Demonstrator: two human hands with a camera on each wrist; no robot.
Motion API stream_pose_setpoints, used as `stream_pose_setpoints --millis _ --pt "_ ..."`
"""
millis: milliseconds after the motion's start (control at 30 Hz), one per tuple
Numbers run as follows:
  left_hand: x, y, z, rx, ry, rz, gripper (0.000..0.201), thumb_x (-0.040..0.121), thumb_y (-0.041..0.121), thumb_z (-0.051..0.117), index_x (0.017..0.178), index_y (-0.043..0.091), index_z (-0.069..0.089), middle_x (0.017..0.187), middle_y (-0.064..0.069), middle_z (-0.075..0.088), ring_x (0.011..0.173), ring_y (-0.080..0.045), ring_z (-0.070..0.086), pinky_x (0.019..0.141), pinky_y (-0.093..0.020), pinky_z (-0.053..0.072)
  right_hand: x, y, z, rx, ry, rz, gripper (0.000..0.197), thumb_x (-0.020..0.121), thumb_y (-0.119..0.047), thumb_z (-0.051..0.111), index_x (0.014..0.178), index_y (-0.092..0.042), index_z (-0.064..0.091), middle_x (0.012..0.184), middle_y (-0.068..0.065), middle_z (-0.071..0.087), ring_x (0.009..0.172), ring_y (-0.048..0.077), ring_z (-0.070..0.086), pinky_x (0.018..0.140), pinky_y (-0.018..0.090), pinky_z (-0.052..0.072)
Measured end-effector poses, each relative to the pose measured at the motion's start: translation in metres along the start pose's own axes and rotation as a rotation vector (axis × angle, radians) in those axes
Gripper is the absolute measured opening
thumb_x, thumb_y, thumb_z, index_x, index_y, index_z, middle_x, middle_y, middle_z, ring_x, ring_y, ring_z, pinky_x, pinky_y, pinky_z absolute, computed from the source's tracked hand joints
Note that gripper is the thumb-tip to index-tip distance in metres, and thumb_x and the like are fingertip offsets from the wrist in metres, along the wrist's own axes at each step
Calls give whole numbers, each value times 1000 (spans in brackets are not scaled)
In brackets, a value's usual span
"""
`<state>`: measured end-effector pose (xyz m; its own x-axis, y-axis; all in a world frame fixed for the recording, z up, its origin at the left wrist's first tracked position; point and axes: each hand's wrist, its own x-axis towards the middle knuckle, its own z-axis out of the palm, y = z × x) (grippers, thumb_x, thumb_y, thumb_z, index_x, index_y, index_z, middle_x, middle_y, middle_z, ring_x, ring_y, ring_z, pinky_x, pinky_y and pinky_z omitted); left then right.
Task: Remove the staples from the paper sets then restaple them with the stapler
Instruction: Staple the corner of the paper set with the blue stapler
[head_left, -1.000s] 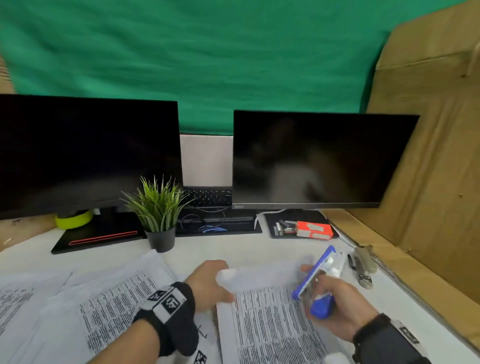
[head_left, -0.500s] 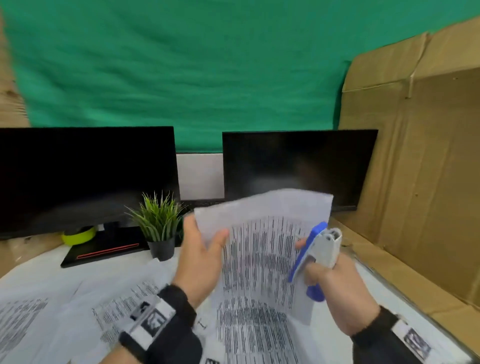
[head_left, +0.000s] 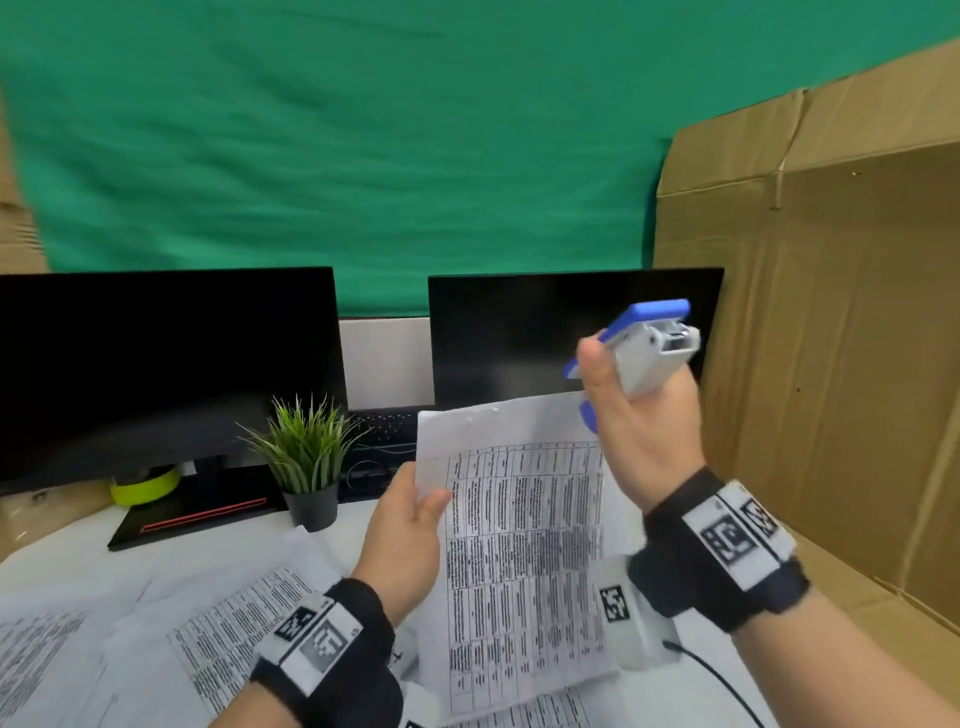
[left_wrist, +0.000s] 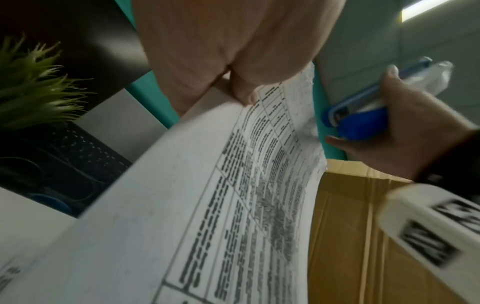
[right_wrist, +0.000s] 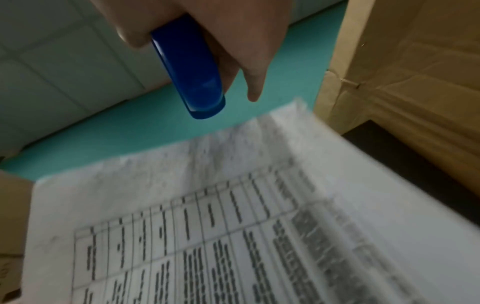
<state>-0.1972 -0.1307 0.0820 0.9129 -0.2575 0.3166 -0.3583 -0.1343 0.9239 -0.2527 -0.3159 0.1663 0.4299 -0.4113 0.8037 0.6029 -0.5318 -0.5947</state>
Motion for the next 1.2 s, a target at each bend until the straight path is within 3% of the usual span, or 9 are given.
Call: stream_pose_setpoints --millis 100,233,433,533,633,767,967,1100,1200 --pt "-6 4 4 -24 -12 25 29 103 13 40 116 37 50 114 20 62 108 5 56 96 -22 43 3 -4 20 -59 -36 -18 56 72 -67 50 88 -14 57 74 -9 59 66 1 58 59 13 45" --pt "-18 11 3 -39 -33 63 29 103 10 40 109 36 52 106 22 65 98 16 58 81 -6 45 4 -8 33 -140 -48 -73 29 79 -60 50 74 -31 50 68 -12 55 67 10 59 59 29 51" --pt "-24 7 4 -22 -80 37 30 102 4 39 112 30 51 112 13 66 102 1 62 80 -13 49 15 -5 41 -358 -79 -35 45 84 -62 48 75 -18 53 66 -3 54 71 27 60 66 42 50" --pt "-17 -12 8 -40 -63 -108 24 102 10 42 117 25 53 116 7 66 107 -9 61 94 -28 50 10 5 42 -361 -209 125 35 88 -57 51 78 -24 53 75 -2 60 79 26 62 77 48 53" --pt "-11 -39 7 -91 -41 -256 33 97 24 46 129 19 52 126 0 64 116 -18 59 103 -46 45 2 9 35 -214 -125 248 37 85 -55 56 72 -21 55 69 -3 58 69 21 59 71 43 53" --pt "-10 -54 -1 -246 -3 -358 25 103 11 42 121 17 58 114 -1 70 105 -19 66 90 -39 53 -13 29 2 -16 -13 509 30 88 -43 61 75 -16 60 67 0 55 59 15 49 59 28 40" --pt "-11 -50 0 -383 -140 -395 20 102 10 45 112 11 62 105 -5 73 97 -22 69 78 -36 56 -64 82 -44 172 -311 1052 36 89 -36 60 108 -5 64 100 16 72 96 34 68 89 45 52" --pt "-7 -71 7 258 -342 -259 12 97 32 56 100 21 54 101 5 58 80 -10 57 73 -30 52 -70 116 -91 -183 -214 1083 41 88 -41 62 108 -6 61 93 18 70 86 34 67 72 39 53" --pt "-2 -86 5 731 -440 -134 14 94 40 56 101 33 47 117 11 47 94 -8 52 85 -23 44 -54 143 -129 -593 -167 1091 48 90 -43 59 105 3 62 89 18 65 85 35 63 79 40 49"
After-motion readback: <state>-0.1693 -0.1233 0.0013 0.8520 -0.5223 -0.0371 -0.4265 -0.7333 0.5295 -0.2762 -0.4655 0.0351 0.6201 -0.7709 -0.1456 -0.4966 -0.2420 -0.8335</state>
